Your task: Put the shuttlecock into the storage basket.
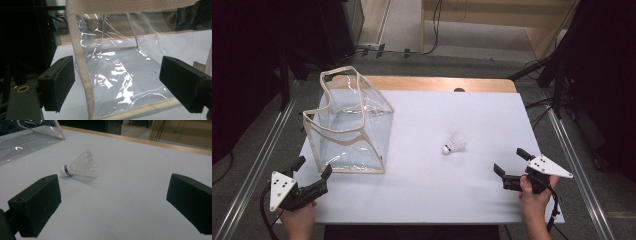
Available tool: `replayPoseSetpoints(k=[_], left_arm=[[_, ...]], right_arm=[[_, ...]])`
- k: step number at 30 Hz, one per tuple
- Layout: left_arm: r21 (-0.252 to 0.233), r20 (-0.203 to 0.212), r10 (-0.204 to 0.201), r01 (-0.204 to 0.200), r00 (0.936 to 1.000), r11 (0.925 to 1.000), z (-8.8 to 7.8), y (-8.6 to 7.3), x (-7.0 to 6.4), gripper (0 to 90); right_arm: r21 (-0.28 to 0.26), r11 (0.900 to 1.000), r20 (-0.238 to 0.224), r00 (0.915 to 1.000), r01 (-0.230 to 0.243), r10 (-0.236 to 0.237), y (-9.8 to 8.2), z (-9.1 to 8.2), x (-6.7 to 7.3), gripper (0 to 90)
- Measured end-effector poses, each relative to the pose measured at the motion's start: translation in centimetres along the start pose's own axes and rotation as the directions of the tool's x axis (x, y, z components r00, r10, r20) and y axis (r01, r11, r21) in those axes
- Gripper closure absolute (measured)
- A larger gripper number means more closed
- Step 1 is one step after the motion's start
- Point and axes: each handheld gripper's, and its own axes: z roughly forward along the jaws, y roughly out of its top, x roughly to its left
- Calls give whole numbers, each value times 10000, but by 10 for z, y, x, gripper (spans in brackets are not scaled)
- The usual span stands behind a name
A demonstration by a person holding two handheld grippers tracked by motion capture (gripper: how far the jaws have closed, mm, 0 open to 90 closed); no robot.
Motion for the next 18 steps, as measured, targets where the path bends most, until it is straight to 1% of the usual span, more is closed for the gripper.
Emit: replayPoseSetpoints(k=[3,4,10,11,12,14,16,17,18], left_arm=[[6,4,1,-1,10000,10000,0,0,0,137],[-2,-2,-1,1,10000,10000,0,0,0,137],[-4,-3,-4,4,10000,10000,0,0,0,137],[-22,-3,-19,19,10000,10000,0,0,0,137],[-14,3,-30,30,10000,10000,0,0,0,137],[-30,10,-39,39,10000,10000,0,0,0,137],[-28,1,-54,54,10000,10000,0,0,0,137],[-26,-1,-50,50,10000,10000,0,0,1,137],[-26,2,-53,53,10000,10000,0,0,1,137]], right_arm=[[65,10000,-38,10000,-4,4,3,2,1,0],[122,9999,-47,10000,-22,23,6,6,1,3],[231,9997,-162,9999,64,-60,13,12,6,51],[279,9994,-295,9994,197,-189,16,17,9,131],[353,9991,-415,9989,221,-207,18,19,11,140],[416,9987,-641,9976,286,-259,20,22,13,222],[579,9980,-993,9949,239,-180,22,27,15,299],[698,9974,-1196,9928,197,-113,23,30,17,311],[763,9968,-1309,9913,244,-142,23,33,18,333]])
